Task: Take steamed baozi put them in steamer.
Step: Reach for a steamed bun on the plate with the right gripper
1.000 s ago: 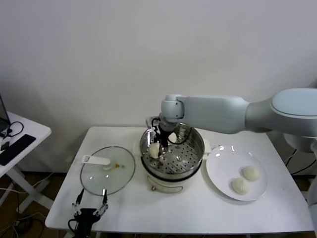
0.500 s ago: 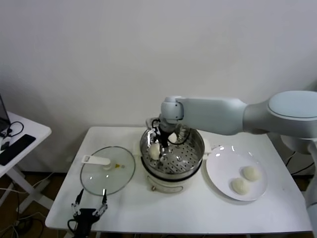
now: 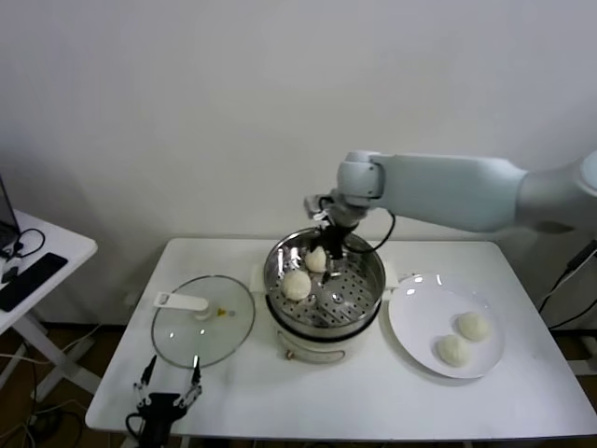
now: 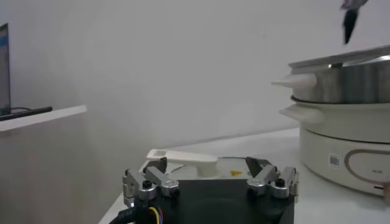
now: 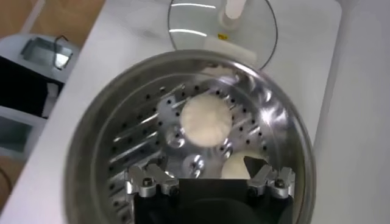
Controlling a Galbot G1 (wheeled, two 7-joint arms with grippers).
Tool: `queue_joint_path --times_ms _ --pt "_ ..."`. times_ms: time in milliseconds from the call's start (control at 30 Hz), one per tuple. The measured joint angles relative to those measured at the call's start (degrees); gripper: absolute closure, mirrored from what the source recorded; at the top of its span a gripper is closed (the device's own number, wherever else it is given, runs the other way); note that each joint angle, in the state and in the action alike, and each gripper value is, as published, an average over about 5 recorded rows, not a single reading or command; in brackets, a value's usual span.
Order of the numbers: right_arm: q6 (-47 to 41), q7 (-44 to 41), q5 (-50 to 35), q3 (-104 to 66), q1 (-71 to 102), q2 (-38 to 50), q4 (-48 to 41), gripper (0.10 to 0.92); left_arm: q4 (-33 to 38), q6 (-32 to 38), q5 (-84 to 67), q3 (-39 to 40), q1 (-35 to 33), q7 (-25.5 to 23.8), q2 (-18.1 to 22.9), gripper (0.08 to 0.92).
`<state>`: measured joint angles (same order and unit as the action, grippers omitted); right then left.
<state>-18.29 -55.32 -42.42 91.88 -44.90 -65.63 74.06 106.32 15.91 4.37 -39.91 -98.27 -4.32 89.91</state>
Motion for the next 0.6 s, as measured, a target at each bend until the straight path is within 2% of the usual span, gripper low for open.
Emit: queue_joint_path --times_ms 267,600 --pt "3.2 -4.4 0.1 7.4 -9.0 11.4 7.3 0.203 0.1 0.1 0.3 0.4 -0.1 0.0 -0.3 0.177" --pt "7.9 -6.9 8.5 15.4 -13.0 25.0 12.3 0.203 -0.2 0.3 0.8 0.5 -0.2 0.1 0.0 0.177"
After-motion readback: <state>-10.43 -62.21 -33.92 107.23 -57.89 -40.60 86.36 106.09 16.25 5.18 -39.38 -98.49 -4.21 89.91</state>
